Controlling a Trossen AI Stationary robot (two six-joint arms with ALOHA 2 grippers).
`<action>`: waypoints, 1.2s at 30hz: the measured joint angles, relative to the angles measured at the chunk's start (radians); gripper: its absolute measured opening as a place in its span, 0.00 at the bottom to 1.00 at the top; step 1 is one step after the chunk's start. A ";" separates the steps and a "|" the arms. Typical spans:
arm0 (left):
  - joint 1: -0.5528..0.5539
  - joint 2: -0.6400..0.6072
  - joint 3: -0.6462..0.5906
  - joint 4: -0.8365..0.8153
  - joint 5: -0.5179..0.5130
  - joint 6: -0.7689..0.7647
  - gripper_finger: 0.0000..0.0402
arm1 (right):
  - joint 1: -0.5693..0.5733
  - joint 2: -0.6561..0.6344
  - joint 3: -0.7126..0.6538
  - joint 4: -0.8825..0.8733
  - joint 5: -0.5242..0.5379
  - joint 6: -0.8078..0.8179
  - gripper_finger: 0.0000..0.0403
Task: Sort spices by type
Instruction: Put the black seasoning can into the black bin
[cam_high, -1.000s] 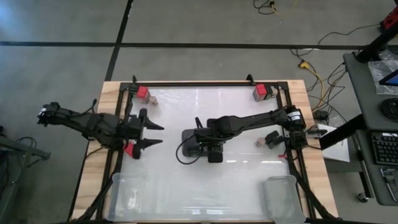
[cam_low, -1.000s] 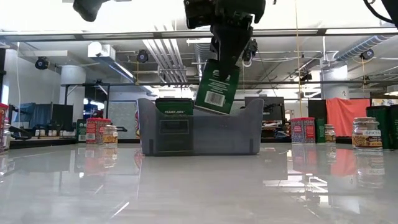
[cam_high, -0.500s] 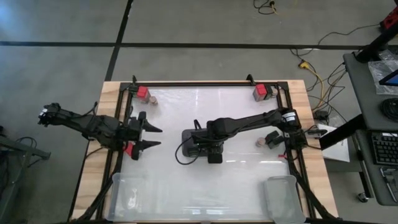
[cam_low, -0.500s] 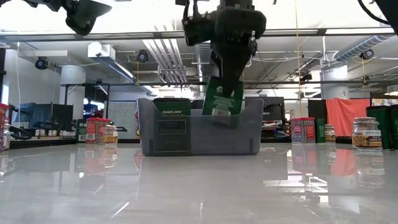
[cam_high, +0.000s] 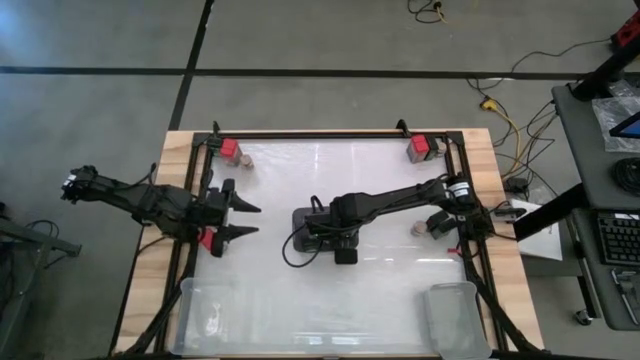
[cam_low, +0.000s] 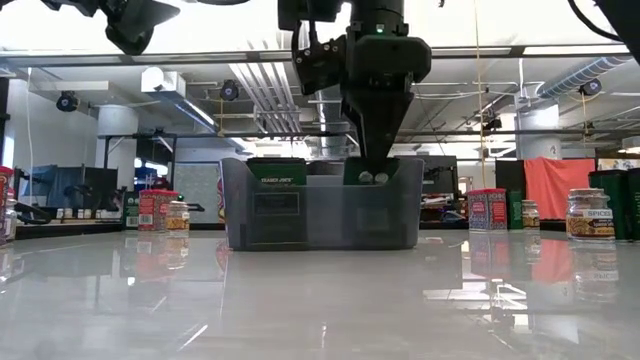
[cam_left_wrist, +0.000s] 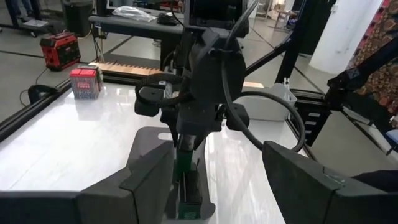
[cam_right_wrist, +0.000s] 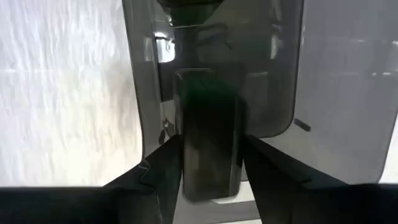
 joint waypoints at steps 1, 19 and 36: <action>0.000 0.002 0.000 0.000 0.000 0.000 0.57 | 0.001 0.000 0.000 0.002 0.000 0.003 0.42; 0.000 -0.036 0.000 -0.012 0.001 -0.010 0.57 | 0.022 -0.012 0.002 0.039 -0.015 -0.085 0.56; 0.000 -0.046 0.000 -0.034 0.003 -0.008 0.57 | 0.030 -0.030 0.001 0.059 -0.015 -0.127 0.59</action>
